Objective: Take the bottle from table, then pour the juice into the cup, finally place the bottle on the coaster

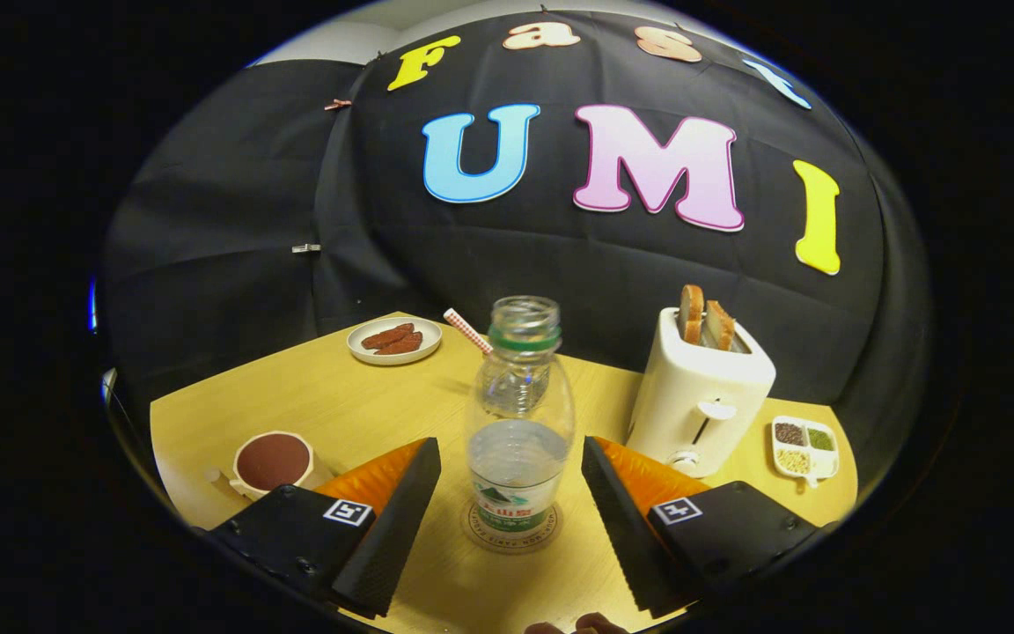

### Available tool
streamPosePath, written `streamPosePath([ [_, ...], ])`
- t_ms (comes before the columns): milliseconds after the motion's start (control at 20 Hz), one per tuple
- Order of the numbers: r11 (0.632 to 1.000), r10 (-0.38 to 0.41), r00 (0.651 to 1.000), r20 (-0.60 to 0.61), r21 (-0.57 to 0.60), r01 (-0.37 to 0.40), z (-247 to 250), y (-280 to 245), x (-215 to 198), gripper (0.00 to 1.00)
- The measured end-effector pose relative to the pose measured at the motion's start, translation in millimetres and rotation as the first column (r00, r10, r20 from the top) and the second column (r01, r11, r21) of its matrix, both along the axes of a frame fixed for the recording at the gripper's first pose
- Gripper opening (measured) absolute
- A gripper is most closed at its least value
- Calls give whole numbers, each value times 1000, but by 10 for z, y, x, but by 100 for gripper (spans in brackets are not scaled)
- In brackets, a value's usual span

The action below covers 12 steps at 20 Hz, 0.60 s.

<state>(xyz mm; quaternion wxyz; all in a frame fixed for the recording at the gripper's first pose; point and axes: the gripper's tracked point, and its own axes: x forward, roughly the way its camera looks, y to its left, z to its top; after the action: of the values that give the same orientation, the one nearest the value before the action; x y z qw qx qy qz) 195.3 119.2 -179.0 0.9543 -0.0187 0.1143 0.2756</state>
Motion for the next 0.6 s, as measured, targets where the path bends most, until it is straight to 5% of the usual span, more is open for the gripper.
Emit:
streamPosePath([
  [600, 980, -195, 969, 152, 4, 197, 1340, -959, -768, 98],
])
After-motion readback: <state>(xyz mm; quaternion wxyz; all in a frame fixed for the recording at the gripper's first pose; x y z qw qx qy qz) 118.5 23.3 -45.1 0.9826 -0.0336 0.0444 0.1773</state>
